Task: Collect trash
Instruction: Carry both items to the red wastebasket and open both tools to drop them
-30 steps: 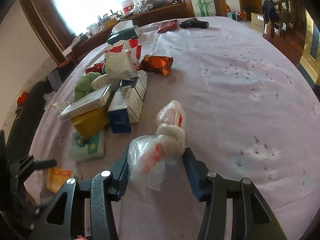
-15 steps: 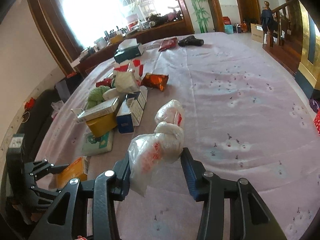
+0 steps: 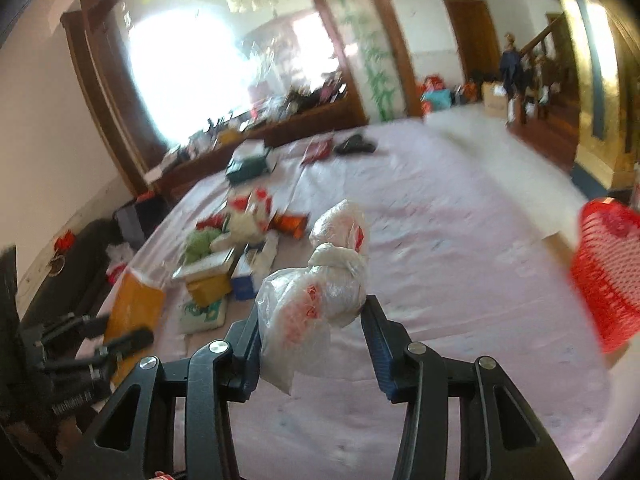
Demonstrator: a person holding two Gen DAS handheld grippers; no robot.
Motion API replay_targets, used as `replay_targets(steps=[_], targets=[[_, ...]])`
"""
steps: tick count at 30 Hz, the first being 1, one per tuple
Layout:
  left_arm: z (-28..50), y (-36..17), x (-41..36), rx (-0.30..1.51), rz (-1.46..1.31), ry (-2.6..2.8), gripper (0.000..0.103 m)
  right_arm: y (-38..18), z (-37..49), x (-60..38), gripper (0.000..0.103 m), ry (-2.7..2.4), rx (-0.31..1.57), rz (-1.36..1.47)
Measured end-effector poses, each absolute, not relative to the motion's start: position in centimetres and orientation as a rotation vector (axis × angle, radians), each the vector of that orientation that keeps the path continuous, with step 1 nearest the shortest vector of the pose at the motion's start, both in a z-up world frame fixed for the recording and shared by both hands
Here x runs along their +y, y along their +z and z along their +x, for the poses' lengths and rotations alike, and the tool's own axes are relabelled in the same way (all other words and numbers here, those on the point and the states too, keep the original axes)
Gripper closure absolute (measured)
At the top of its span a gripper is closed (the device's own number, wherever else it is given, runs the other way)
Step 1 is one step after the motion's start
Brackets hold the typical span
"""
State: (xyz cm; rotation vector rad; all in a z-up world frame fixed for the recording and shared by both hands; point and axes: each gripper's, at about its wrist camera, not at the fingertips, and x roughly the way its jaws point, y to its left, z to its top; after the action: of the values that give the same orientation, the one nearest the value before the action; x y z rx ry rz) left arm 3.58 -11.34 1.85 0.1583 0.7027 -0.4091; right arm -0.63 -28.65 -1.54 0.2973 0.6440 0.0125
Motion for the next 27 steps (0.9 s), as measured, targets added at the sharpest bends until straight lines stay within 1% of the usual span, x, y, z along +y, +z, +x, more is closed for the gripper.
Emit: replay_targets(steps=[5,9,18,27], targets=[[2.6,5.0,-17.3,0.616,0.161,-0.503,0.056,2.3,-5.4,-32.9,0.055,-0.112,0.527,0.295],[1.5,6.2,-22.2,0.573,0.182,-0.590,0.056,3.8,-8.3,-36.1,0.054,-0.209,0.480,0.304],[-0.2,7.3,-30.3,0.531,0.197,-0.707,0.056,5.0,-13.0,-42.0,0.054,-0.388,0.440,0.318],[0.3,7.0,-35.8,0.538,0.217,-0.764,0.056,5.1,-15.2,-46.7,0.054,-0.494,0.429,0.341]])
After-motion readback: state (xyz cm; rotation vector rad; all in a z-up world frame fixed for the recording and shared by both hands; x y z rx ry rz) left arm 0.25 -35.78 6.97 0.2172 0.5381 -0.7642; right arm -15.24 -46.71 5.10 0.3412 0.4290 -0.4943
